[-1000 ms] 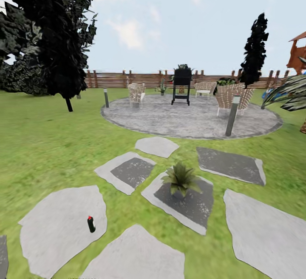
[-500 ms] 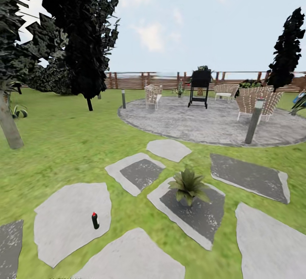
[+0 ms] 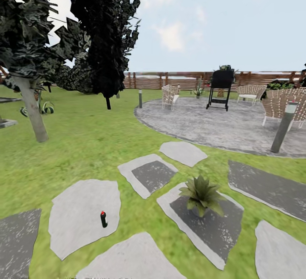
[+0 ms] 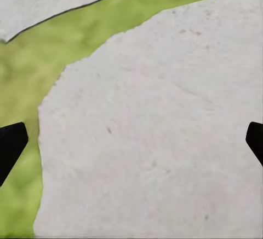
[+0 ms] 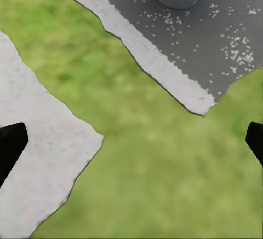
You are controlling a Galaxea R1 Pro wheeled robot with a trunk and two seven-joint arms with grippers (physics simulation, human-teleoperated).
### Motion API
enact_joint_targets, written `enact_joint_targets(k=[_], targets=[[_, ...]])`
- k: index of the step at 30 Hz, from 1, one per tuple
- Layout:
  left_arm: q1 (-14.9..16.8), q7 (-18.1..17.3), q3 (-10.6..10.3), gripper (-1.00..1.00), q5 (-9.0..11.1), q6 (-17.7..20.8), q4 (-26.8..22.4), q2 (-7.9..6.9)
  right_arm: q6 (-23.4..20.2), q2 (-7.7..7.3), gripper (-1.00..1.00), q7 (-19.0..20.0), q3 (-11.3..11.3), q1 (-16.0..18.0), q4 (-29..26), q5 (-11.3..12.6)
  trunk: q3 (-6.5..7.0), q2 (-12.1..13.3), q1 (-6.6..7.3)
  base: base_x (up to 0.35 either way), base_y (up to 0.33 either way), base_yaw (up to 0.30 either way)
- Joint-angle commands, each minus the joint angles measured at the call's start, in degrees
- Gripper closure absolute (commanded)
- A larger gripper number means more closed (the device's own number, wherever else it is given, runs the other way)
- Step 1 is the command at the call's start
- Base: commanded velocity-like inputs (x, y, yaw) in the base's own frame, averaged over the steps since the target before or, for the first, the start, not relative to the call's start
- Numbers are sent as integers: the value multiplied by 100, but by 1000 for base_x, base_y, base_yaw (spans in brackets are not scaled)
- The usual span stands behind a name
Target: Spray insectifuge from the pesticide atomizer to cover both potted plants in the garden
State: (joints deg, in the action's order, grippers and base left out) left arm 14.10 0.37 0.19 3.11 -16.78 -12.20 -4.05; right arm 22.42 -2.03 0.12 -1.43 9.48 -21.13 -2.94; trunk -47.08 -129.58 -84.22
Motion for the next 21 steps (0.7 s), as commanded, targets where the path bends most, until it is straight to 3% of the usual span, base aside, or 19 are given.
enact_joint_targets(k=[1, 10, 14, 16, 17, 21], targets=[[5, -2, -1, -100, 32, -18, 7, 1, 17, 0, -100, 3, -15, 2, 2, -31, -6, -2, 1, 4, -4, 278], [24, -2, 6, -100, 38, -6, -18, -17, 17, 0, -100, -1, -15, 2, 4, -38, -6, -2, 1, 1, -1, 278], [179, -4, 79, -100, 32, 44, -70, -24, 17, 4, -100, 1, -15, 2, 4, -39, -6, -2, 1, 0, 0, 278], [519, -8, 93, -100, 19, 76, -73, -22, 17, 12, -100, 4, -11, 2, 4, -40, -6, -2, 1, 0, 0, 233], [838, -3, 94, -100, -3, 95, -69, -15, 17, 15, -100, 5, -8, 2, 8, -40, -6, -2, 1, 0, 0, 83], [1379, 160, 103, -100, -2, 115, -64, 6, 17, 23, -100, 20, -5, 2, 7, -38, -6, -2, 1, 0, 0, 34]])
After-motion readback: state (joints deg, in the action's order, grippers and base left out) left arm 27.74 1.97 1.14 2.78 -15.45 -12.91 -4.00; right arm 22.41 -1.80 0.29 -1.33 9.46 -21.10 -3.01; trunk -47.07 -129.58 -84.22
